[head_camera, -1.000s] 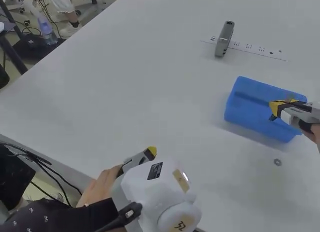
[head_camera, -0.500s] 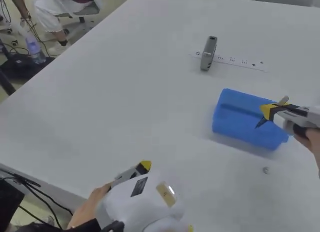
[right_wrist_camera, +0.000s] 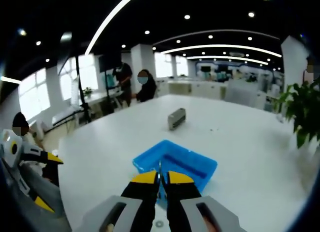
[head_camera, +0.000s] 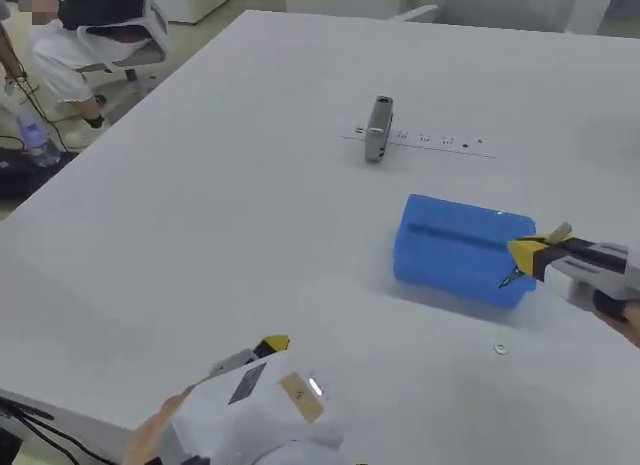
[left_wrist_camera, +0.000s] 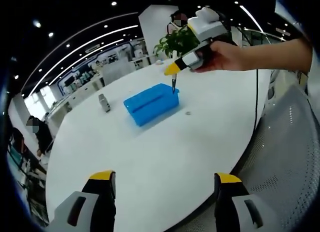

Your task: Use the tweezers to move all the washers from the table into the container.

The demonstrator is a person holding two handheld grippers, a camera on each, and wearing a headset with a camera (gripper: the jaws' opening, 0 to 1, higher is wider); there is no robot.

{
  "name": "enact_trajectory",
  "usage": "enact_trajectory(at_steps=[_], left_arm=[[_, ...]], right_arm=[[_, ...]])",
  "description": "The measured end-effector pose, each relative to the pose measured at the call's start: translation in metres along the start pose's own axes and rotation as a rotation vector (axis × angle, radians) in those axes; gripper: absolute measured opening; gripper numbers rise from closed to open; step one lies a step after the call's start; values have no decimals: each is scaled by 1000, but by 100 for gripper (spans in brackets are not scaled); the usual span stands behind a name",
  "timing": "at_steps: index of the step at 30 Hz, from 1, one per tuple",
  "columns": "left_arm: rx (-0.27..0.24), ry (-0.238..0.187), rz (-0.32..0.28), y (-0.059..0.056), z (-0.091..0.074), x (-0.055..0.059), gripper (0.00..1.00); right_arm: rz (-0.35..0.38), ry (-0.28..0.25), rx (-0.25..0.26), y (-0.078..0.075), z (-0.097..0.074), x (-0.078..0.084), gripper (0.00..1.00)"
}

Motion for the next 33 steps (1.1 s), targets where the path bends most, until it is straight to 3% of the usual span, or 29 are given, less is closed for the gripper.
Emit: enact_trajectory(at_steps=[4, 14, 23, 29, 33], left_arm=[[10, -20, 1, -5, 2, -10, 81], [47, -31, -17, -18, 0, -20, 80], [43, -28, -31, -19, 5, -16, 79], [36, -5, -46, -17, 6, -5, 80], [32, -32, -60, -16, 6, -1, 79]], right_arm=[[40, 11, 0, 1, -5, 13, 3], [74, 52, 15, 1, -3, 44, 3], [68, 79, 16, -5, -2, 52, 3], [72, 88, 18, -4, 0, 52, 3], [88, 93, 8, -3, 1, 54, 3]])
Point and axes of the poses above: the centre of the closed fingertips' face, and the gripper's own axes: z roughly forward along the fingers, y roughly to its left, x roughly out of its underside, the point moved 4 cm from there along -z, roughly backward along the fingers, and after that the axes turned 3 degrees about -y, right-handed, at the moved point
